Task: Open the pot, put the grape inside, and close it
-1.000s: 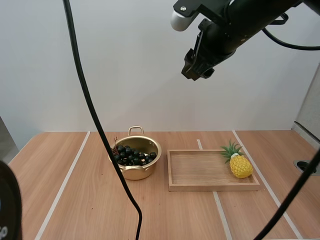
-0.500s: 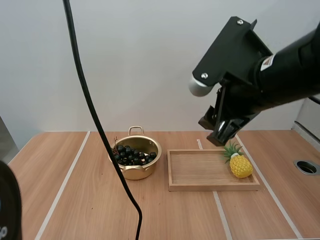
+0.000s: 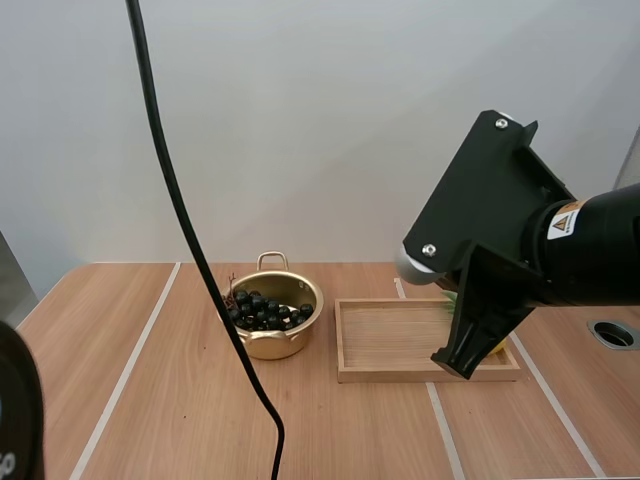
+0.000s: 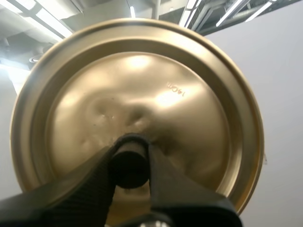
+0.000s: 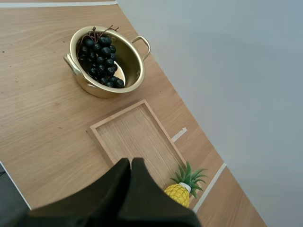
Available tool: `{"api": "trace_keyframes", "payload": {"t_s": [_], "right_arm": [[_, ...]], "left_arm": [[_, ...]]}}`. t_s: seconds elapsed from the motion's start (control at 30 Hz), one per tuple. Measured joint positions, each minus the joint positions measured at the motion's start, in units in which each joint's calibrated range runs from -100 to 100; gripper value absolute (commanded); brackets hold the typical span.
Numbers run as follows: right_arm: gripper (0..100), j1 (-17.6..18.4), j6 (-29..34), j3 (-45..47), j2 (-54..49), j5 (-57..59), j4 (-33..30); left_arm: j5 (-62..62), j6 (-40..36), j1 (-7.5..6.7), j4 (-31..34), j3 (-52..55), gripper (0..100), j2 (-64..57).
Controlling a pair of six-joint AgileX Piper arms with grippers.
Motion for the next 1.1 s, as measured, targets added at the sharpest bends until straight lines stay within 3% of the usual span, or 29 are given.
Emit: {"api": "trace_keyframes", "payload": {"t_s": [0.33,0.57,1.1], "right_arm": [[0,0.0,1.5,0.0,-0.1,0.0,2.5],[0,0.0,4.6,0.0,-0.1,0.0,4.7],[0,0.0,9.1,0.0,-4.0,0.0,4.9]], "left_arm": [[23.1,7.6,0.0,-2.3,-0.4,0,3.0],[24.1,9.2,0.0,-3.0,0.6,0,8.2],[24.1,18.7,0.0,-7.9,28.0,0,8.8]]}}
